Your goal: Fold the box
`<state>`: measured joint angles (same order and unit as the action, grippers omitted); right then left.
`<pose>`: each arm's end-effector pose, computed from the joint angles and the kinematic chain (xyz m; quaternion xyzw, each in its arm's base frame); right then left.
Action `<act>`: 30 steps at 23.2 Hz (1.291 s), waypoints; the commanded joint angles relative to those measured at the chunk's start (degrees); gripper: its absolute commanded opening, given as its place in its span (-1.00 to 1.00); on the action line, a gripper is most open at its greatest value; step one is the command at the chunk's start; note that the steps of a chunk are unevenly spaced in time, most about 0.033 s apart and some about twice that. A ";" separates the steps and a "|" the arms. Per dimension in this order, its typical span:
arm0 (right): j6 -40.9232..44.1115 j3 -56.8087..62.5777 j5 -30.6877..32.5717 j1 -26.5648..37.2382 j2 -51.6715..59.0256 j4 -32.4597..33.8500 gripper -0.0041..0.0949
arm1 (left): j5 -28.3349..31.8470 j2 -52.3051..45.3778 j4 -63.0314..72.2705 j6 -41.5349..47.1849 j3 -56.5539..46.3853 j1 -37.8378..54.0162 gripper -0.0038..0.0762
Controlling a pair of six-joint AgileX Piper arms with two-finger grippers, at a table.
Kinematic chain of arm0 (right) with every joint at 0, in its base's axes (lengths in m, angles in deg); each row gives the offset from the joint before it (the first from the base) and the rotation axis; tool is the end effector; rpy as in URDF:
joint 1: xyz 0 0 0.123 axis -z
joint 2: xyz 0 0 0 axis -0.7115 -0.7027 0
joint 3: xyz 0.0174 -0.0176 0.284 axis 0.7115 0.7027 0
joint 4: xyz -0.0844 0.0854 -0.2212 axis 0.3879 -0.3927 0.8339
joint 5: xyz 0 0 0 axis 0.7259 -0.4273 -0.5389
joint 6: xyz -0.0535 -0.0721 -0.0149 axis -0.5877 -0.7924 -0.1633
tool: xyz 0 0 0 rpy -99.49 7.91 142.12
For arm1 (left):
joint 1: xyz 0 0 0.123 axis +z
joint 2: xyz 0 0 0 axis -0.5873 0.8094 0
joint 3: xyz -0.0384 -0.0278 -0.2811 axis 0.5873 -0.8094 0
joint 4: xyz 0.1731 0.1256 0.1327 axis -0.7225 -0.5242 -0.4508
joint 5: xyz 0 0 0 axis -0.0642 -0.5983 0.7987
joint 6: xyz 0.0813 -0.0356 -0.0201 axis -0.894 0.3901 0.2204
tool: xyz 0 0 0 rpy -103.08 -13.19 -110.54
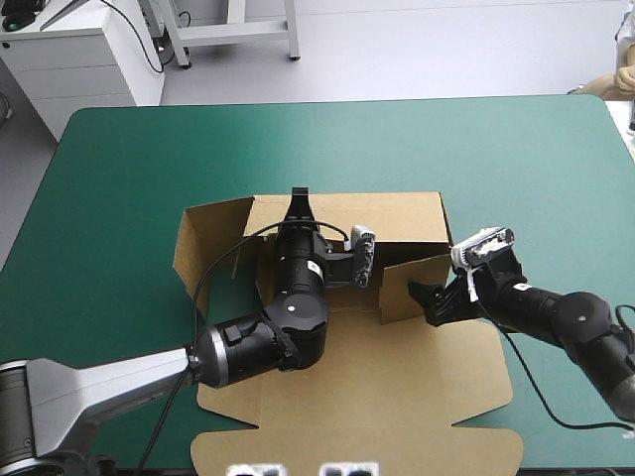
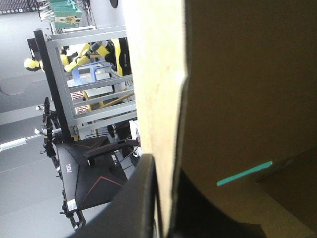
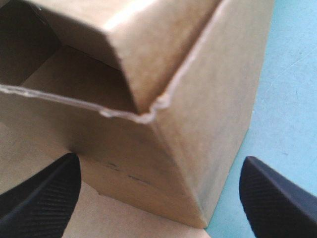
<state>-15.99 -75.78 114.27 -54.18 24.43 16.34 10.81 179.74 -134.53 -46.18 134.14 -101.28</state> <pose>0.2022 0.0684 0.2624 -0.2083 0.8567 0.1922 0.4310 0.2036 -0.2657 0.3053 0.6305 0.5631 0.3906 0.3645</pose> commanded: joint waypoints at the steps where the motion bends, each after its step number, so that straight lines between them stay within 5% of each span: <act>1: 0.80 0.17 -15.66 -7.74 1.19 -2.30 0.68 | -0.30 -2.10 -0.51 0.03 1.04 -0.44 -0.92; 7: 1.49 0.71 -29.23 -14.29 -0.41 -2.79 0.65 | -0.19 -2.10 -0.51 0.03 1.04 -0.44 -0.92; 9: 1.49 0.71 -29.46 -14.34 -2.52 -2.79 0.47 | 0.16 -2.10 -0.82 0.03 1.04 -0.44 -0.92; 10: 1.66 0.71 -29.46 -14.34 -3.72 -2.82 0.34 | 0.16 -2.10 -0.82 0.03 1.04 -0.44 -0.92; 13: 1.79 0.71 -29.10 -14.34 -5.71 -3.04 -0.55 | 0.16 -2.10 -0.56 0.03 1.04 -0.44 -0.92; 15: 1.54 0.71 -29.17 -14.34 -5.67 -3.04 -0.95 | 0.16 -2.10 -0.46 0.03 1.04 -0.44 -0.92; 23: 1.41 0.71 -29.44 -14.34 -5.81 -3.28 -0.96 | 1.70 -2.10 -0.11 4.93 1.04 -0.44 -0.84; 30: 3.35 0.51 -29.66 -14.34 -6.17 -4.28 -0.96 | 4.24 -2.10 -0.21 4.93 1.04 -0.44 0.03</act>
<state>-13.86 -73.83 82.95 -68.50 17.41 12.13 14.03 179.80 -132.69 -42.08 134.14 -101.68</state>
